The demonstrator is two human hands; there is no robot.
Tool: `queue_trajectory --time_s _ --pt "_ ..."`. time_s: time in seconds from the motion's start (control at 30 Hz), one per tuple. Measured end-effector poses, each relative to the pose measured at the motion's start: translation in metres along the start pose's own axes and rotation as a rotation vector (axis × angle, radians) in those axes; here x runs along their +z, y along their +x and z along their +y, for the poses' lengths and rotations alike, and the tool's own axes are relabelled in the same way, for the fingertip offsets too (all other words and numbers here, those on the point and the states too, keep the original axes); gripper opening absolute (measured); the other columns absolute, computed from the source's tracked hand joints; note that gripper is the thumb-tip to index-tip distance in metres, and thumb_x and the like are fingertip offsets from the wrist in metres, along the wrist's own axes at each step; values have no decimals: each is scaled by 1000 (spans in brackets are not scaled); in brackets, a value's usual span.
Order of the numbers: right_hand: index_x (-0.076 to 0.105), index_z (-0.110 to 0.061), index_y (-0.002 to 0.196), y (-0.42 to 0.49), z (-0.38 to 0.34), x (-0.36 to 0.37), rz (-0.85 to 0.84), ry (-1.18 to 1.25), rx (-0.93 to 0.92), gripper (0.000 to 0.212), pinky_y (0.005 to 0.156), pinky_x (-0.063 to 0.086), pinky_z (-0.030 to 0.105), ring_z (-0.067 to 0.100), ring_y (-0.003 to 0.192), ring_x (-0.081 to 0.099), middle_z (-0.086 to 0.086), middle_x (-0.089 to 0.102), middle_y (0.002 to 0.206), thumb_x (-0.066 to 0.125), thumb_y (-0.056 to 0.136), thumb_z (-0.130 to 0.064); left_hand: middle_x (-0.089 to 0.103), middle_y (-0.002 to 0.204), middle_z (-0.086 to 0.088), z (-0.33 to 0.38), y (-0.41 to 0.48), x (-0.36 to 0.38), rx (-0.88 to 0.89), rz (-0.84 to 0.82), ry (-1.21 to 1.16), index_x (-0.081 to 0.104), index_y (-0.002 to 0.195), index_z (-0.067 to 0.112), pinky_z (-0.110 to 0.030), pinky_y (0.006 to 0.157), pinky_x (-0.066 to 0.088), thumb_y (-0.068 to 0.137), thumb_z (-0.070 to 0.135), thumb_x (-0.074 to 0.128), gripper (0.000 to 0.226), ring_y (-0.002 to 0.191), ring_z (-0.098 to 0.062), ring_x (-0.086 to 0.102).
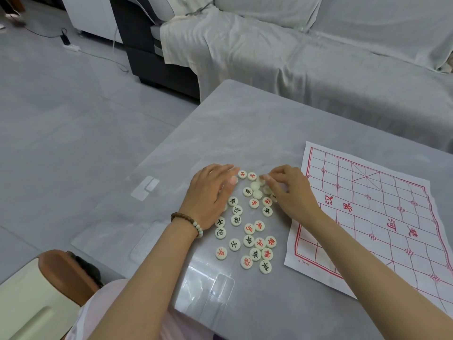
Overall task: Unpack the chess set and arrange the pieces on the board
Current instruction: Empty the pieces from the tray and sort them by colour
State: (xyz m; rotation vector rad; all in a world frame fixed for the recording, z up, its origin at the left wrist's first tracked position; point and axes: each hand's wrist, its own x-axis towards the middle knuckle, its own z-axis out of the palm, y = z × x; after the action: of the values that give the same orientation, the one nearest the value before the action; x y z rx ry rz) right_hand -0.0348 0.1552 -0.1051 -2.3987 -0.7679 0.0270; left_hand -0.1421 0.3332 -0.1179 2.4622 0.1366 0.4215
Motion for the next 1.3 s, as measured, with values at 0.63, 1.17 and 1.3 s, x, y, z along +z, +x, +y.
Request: queue_trajectory --time_s 0.63,1.17,1.3 --pt "65 -25 82 28 5 1 -22 142 217 12 67 38 22 7 77 50 -4 57 90 70 79 -35 47 139 8 17 1 10 168 -83 286 52 131 27 -34 114 -2 94 44 11 57 138 -16 25" --pt "67 -22 94 0 -4 -9 -121 -20 119 14 70 36 20 7 81 52 -8 58 90 69 81 -28 52 131 12 23 3 15 78 -83 224 57 125 26 -24 112 -2 86 49 -4 76 135 -10 26" --pt "67 -19 92 3 -5 -8 -107 -43 126 18 69 38 23 11 80 53 -6 58 87 57 90 -35 56 127 8 18 4 16 81 -59 227 59 123 22 -22 109 1 88 47 1 72 130 -12 32"
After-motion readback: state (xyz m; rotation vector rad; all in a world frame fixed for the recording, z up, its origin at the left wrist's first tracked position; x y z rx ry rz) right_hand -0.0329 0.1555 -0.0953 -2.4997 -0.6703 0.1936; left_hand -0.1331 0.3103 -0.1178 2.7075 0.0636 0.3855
